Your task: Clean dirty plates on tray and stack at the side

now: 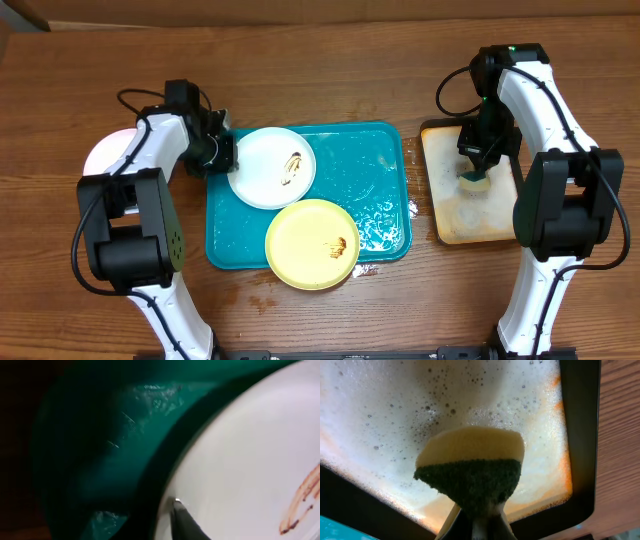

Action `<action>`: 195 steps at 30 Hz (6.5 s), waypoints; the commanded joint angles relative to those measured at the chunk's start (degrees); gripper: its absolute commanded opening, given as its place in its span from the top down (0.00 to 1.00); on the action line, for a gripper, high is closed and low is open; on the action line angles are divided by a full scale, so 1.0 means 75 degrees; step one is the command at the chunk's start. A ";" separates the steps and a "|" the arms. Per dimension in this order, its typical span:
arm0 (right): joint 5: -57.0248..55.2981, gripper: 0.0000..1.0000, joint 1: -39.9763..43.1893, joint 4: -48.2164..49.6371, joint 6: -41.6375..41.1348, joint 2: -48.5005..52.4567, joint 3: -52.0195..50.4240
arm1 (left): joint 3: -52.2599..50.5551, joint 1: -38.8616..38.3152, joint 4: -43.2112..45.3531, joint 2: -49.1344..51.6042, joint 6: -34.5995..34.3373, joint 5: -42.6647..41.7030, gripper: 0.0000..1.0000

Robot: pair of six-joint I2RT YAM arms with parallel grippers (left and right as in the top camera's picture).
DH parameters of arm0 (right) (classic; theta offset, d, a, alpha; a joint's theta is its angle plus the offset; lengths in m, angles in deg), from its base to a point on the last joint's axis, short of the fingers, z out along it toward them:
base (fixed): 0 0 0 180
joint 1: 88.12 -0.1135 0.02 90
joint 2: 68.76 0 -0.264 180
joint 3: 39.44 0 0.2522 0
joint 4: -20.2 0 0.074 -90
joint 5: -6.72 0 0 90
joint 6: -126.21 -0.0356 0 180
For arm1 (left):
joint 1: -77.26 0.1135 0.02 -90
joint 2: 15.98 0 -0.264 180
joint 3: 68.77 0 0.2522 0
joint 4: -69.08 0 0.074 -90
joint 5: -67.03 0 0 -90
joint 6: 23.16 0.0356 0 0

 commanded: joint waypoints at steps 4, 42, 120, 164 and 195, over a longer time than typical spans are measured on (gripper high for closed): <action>0.0003 0.96 0.0047 0.0035 0.0032 -0.0335 0.0000 | 0.0023 -0.0012 -0.0020 0.0399 -0.0169 -0.0003 0.96; -0.0099 0.96 0.0507 0.1935 0.0157 -0.0297 -0.1431 | 0.0638 -0.0015 -0.0641 -0.0213 -0.0495 -0.0513 0.96; 0.5310 0.96 -0.2646 0.3121 0.1209 -0.1478 -0.1256 | 0.0638 -0.1411 -0.0641 -0.0219 -0.0901 0.0085 0.96; -0.0536 0.96 -0.3888 0.4007 -0.1513 0.1011 -0.1250 | 0.0638 -0.1757 -0.0848 -0.0219 -0.0956 0.0090 0.96; 0.0810 0.96 -0.3937 0.4864 -0.1620 0.1011 -0.1239 | 0.0638 -0.1760 -0.1078 -0.0219 -0.0935 0.0245 0.96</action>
